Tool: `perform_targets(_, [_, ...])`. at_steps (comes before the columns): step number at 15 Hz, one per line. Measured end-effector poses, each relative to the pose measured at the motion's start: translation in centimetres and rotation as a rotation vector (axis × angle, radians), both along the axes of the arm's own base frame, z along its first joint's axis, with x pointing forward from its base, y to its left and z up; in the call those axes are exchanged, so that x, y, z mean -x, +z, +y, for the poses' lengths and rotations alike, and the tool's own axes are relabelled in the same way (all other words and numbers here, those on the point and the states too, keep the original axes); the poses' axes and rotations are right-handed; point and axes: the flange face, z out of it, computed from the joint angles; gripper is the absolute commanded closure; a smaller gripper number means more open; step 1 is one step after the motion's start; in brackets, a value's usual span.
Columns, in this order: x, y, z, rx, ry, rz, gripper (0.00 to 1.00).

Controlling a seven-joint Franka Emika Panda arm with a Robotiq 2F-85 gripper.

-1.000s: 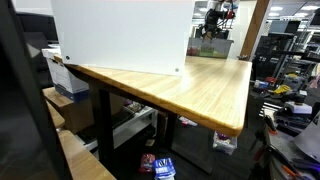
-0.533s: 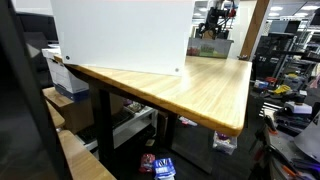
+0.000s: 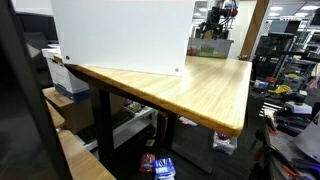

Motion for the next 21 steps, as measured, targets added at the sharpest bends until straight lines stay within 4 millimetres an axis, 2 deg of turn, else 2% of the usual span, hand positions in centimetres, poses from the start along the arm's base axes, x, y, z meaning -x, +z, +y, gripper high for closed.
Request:
perform_targets(7, [-0.3,0.1,0.1,-0.018,0.094,0.032,0.00])
perform_targets(18, [-2.0,0.9,-1.7,0.041,0.206,0.035,0.00])
perform_targets(21, [-2.5,0.9,-1.7,0.047,0.235,0.036,0.00])
